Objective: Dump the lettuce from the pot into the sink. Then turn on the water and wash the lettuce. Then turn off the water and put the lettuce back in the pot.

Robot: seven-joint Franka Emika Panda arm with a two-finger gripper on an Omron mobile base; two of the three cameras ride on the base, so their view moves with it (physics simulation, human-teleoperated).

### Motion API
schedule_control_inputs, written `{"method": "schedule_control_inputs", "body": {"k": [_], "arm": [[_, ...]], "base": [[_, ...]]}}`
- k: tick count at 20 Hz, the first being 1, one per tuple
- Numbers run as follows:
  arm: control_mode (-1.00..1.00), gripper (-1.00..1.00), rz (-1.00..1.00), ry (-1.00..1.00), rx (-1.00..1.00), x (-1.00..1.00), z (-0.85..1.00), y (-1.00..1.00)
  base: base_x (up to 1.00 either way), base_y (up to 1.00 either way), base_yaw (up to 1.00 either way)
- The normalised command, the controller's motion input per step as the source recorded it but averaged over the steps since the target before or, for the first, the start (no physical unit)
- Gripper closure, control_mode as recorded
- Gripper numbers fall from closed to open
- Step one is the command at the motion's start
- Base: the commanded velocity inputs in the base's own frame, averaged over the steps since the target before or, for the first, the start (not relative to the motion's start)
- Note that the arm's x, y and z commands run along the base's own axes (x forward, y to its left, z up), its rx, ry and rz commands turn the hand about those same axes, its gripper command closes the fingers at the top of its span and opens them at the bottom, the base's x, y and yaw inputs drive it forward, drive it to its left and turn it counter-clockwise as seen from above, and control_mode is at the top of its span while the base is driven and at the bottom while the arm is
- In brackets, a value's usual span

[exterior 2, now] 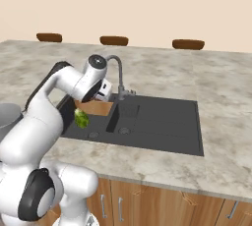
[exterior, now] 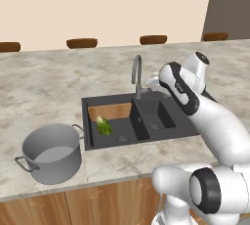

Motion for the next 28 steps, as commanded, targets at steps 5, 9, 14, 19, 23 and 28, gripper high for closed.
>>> {"method": "schedule_control_inputs", "body": {"k": [5,9,14,19,23,28], "arm": [[-1.00,-1.00,0.06,-0.03,-0.03,0.04,-0.14,0.39],[-1.00,-1.00,0.10,0.04,-0.10,0.36,-0.21,0.72],[-1.00,-1.00,0.04,0.07,-0.19,0.51,-0.27,0.77],[-1.00,-1.00,0.01,0.00,-0.16,0.36,-0.54,0.32],[-1.00,-1.00,0.12,-0.02,-0.03,0.45,-0.66,0.02],[-1.00,-1.00,0.16,-0.10,0.00,0.33,-0.61,0.00]], "base": [[0.00,0.00,0.00],[0.00,0.00,0.00],[0.00,0.00,0.00],[0.00,0.00,0.00],[0.00,0.00,0.00],[0.00,0.00,0.00]]}}
